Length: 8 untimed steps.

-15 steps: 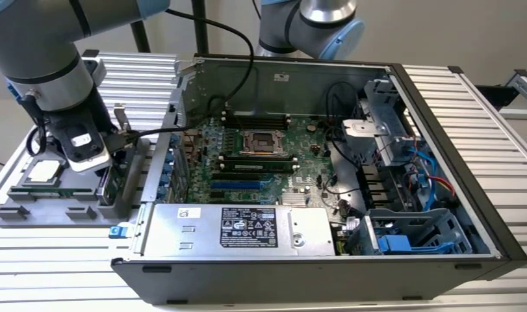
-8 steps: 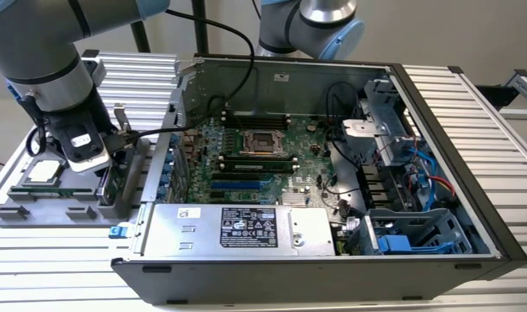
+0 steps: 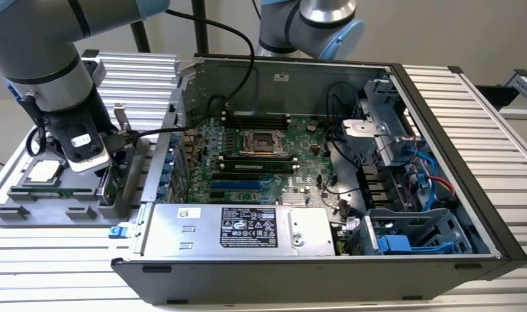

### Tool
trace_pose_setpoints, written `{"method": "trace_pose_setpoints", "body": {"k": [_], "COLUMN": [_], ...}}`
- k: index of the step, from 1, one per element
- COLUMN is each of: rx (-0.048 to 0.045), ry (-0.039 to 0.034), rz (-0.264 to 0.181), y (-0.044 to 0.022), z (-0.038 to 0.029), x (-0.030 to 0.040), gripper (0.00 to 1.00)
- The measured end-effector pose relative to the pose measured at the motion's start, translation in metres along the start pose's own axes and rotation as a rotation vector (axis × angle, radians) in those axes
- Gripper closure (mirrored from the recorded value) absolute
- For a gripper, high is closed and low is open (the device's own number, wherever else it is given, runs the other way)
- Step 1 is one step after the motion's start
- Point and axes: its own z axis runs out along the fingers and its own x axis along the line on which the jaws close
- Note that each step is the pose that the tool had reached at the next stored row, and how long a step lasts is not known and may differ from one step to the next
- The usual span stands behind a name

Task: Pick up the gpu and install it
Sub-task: 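Pick up the gpu and move the gpu toward the slot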

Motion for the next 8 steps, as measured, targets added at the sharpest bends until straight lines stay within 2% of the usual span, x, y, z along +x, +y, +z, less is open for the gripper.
{"method": "trace_pose_setpoints", "body": {"k": [1,2,8], "rx": [0.0,0.0,-0.0001], "ry": [0.0,0.0,0.0], "rz": [0.0,0.0,0.0], "y": [0.0,0.0,0.0], "z": [0.0,0.0,0.0001], "x": [0.0,0.0,0.0], "gripper": [0.0,1.0,1.0]}}
